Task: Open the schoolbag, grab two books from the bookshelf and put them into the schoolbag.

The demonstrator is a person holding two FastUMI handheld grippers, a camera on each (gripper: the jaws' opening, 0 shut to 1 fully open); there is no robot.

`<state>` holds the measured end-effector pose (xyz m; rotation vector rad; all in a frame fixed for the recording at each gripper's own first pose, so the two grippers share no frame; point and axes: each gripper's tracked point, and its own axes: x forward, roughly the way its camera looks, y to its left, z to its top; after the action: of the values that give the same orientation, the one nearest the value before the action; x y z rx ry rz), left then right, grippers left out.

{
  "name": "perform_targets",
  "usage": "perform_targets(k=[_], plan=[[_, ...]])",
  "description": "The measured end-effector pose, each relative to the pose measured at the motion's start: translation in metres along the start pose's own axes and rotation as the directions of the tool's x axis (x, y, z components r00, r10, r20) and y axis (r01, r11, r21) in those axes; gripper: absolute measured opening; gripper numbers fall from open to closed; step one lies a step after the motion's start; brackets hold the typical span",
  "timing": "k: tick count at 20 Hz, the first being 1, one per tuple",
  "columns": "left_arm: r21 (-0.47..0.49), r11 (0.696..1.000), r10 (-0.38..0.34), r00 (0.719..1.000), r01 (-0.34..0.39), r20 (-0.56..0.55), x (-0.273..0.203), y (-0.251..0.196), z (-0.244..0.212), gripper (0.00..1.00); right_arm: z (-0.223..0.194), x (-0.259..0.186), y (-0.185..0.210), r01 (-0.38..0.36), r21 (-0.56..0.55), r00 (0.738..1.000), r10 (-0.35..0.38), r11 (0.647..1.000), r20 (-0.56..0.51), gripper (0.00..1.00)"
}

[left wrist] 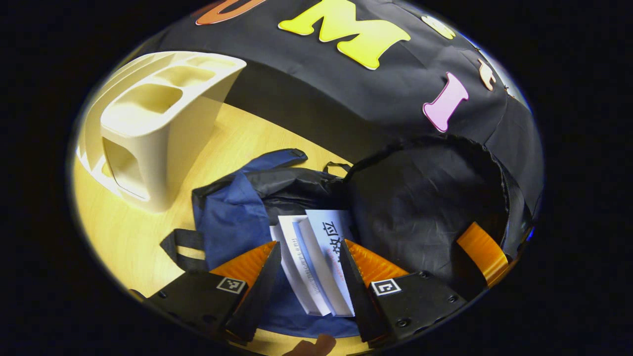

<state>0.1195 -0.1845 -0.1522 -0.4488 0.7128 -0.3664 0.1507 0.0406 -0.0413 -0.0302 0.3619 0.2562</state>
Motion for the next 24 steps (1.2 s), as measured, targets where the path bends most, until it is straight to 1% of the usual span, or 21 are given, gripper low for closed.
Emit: perform_targets(k=[1,3,6,9,10,11,12,13,14,17,19,21,23,24], plan=[[0.018,1.0,0.015,1.0,-0.015,0.019,0.005,0.006,0.005,0.77,-0.006,-0.001,-0.005,0.018,-0.006,1.0,-0.018,1.0,-0.006,0.09],[0.043,0.998,0.04,0.998,-0.042,0.046,-0.004,0.017,0.008,0.77,-0.014,-0.004,-0.01,0.044,-0.001,0.999,-0.044,0.999,-0.017,0.09],[0.061,0.995,0.074,0.995,-0.078,0.07,-0.021,0.032,0.006,0.77,-0.022,-0.012,-0.016,0.1,-0.024,0.995,-0.1,0.995,-0.014,0.1],[0.072,0.992,0.095,0.991,-0.102,0.098,-0.043,0.044,0.005,0.77,-0.031,-0.018,-0.014,0.137,-0.034,0.99,-0.137,0.99,-0.01,0.1],[0.072,0.992,0.098,0.989,-0.107,0.111,-0.051,0.046,0.005,0.77,-0.035,-0.018,-0.018,0.166,-0.046,0.986,-0.166,0.985,-0.009,0.12],[0.076,0.99,0.106,0.986,-0.116,0.126,-0.059,0.052,0.007,0.77,-0.039,-0.021,-0.024,0.203,-0.052,0.979,-0.204,0.978,-0.014,0.22],[0.088,0.987,0.118,0.983,-0.131,0.144,-0.068,0.058,0.008,0.77,-0.042,-0.023,-0.029,0.234,-0.036,0.972,-0.235,0.972,-0.018,0.28],[0.103,0.983,0.132,0.978,-0.15,0.162,-0.077,0.064,0.009,0.77,-0.046,-0.026,-0.03,0.253,-0.013,0.967,-0.253,0.967,-0.021,0.31],[0.117,0.979,0.144,0.972,-0.167,0.186,-0.086,0.07,0.01,0.77,-0.049,-0.028,-0.031,0.267,0.003,0.963,-0.267,0.964,-0.024,0.38],[0.128,0.975,0.148,0.96,-0.182,0.238,-0.115,0.081,0.013,0.77,-0.062,-0.036,-0.034,0.31,0.033,0.95,-0.309,0.95,-0.036,0.48],[0.138,0.97,0.159,0.95,-0.202,0.27,-0.131,0.091,0.013,0.77,-0.068,-0.043,-0.03,0.316,0.062,0.949,-0.315,0.947,-0.03,0.65],[0.163,0.959,0.176,0.937,-0.233,0.303,-0.143,0.102,0.011,0.77,-0.076,-0.051,-0.03,0.35,0.074,0.937,-0.349,0.934,-0.022,0.66],[0.182,0.947,0.192,0.921,-0.264,0.339,-0.159,0.11,0.011,0.77,-0.08,-0.061,-0.024,0.368,0.063,0.929,-0.369,0.928,-0.003,0.82],[0.189,0.943,0.193,0.913,-0.274,0.36,-0.168,0.113,0.011,0.77,-0.082,-0.066,-0.019,0.369,0.057,0.929,-0.37,0.928,0.005,0.79]])
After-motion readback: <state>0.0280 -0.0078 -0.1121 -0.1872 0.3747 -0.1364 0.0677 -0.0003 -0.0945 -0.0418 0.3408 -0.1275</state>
